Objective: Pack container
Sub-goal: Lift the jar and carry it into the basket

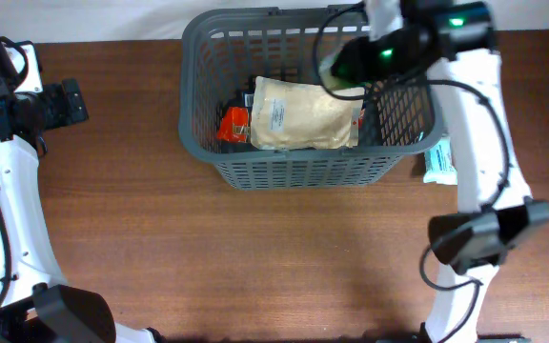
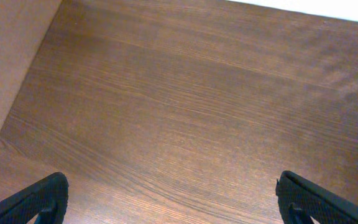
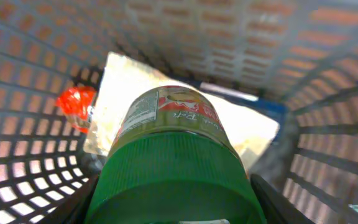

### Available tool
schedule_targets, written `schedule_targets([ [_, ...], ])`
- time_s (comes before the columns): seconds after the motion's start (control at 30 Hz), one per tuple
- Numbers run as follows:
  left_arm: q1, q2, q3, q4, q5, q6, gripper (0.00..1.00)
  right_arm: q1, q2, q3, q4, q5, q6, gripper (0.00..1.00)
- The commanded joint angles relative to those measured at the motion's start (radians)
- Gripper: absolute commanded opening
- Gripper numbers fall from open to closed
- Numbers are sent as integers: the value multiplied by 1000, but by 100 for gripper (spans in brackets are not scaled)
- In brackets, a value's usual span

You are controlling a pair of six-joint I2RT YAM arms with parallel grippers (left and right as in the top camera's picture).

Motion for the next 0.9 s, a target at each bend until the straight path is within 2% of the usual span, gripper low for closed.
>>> schedule_targets([
  [0.0,6,3,-8,-2,11,-13,99,40,24,9,1,37,9,7],
  [0.07,6,3,-8,-2,11,-13,99,56,48,9,-5,59,10,12],
  [0.33,6,3,-8,-2,11,-13,99,118,71,8,-56,119,8,12],
  [0.43,6,3,-8,-2,11,-13,99,134,71,8,-53,157,8,22],
  [0.87,6,3,-8,-2,11,-13,99,135,72,-24,-190,139,4,15],
])
